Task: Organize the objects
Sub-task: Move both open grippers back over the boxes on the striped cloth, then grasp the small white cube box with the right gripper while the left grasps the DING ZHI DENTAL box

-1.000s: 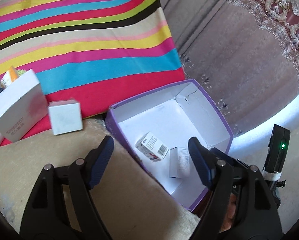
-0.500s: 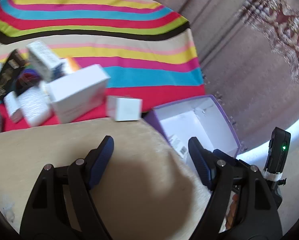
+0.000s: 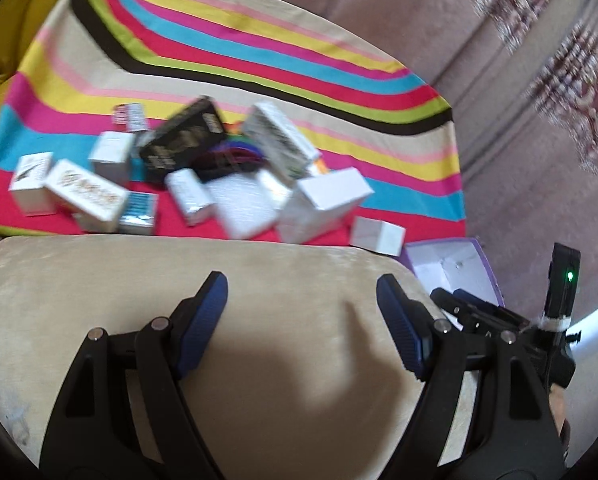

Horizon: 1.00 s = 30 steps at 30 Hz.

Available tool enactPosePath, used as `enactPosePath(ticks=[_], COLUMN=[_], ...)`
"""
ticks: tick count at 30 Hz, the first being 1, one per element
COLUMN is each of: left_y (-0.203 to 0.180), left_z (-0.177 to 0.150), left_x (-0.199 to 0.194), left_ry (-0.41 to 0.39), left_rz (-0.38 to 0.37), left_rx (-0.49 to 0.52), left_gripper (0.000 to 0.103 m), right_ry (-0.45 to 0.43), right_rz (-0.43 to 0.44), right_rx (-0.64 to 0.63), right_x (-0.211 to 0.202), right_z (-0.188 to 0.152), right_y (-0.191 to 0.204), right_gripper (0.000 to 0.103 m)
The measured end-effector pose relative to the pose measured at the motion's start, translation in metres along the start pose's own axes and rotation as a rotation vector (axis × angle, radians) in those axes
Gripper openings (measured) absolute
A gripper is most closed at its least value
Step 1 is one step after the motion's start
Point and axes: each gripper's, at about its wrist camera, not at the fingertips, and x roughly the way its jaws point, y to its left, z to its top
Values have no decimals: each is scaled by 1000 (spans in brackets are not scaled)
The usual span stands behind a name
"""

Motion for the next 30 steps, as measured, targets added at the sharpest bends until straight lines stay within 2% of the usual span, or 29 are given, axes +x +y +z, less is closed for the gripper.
enactPosePath(ticks=[7,14,20,27,30], left_y=[36,84,115,126,124], left_z=[-1,3,11,30,43], left_x=[-21,-40,-43,-32,-27], left_ry=[-44,-77,-62,-6,7], left_rz=[43,94,133,174,190], left_rx=[-67,-142,-192,-101,-16], left_gripper=[79,79,79,91,93], right_ry=[27,58,87,120,128], right_rz=[41,36,29,14,9], right_rx=[-83,-148,-153,-160,-165], right_x=[16,40,57,75,81], right_z=[22,35,47,53,56], right_y=[29,54,56,59,61], right_gripper=[57,57,57,57,56])
